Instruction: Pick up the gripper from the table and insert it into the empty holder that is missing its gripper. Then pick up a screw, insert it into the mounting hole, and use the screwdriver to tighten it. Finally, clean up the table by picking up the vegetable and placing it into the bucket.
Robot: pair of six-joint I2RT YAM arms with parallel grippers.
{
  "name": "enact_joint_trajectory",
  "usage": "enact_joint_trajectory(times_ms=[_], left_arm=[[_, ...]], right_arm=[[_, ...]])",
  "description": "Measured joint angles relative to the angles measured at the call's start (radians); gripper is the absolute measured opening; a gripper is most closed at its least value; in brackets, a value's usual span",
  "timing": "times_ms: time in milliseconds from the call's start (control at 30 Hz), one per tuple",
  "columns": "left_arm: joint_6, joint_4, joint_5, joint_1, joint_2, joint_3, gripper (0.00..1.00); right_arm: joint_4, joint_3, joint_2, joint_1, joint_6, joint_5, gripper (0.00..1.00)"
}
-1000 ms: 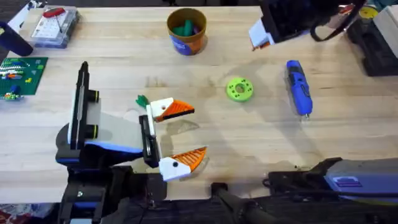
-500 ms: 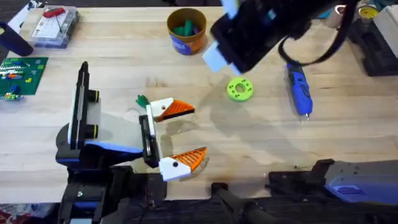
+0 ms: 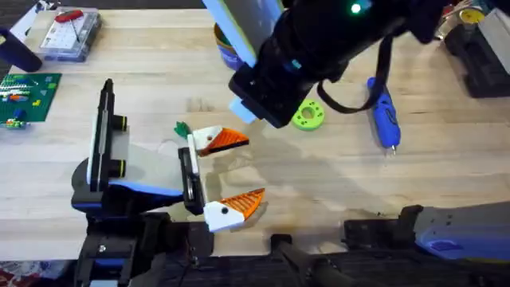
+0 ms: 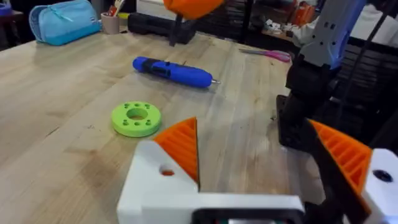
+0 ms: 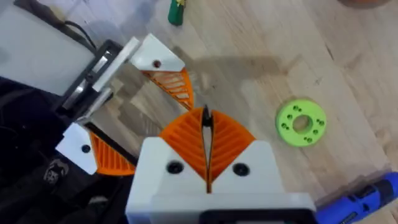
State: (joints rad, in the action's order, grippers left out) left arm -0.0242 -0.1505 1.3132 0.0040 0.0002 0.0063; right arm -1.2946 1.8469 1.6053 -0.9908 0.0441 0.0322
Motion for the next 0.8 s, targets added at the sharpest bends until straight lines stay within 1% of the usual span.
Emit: enact_joint_trajectory(times_ms=[200,367,800], left_arm=[[0.000,0.000,0.000,0.000,0.000,0.000,0.990],[0.000,0.000,0.000,0.000,0.000,0.000,0.990],[0.000,0.000,0.000,0.000,0.000,0.000,0.990]], right_arm=[[0.046,0.000,0.001,-0.047,-0.019,0.000,0.007],[0.073,0.001,0.021,-0.070,-0.041,0.000,0.007],[0.094,0.001,0.057,-0.075,-0.050,-0.020,0.007]])
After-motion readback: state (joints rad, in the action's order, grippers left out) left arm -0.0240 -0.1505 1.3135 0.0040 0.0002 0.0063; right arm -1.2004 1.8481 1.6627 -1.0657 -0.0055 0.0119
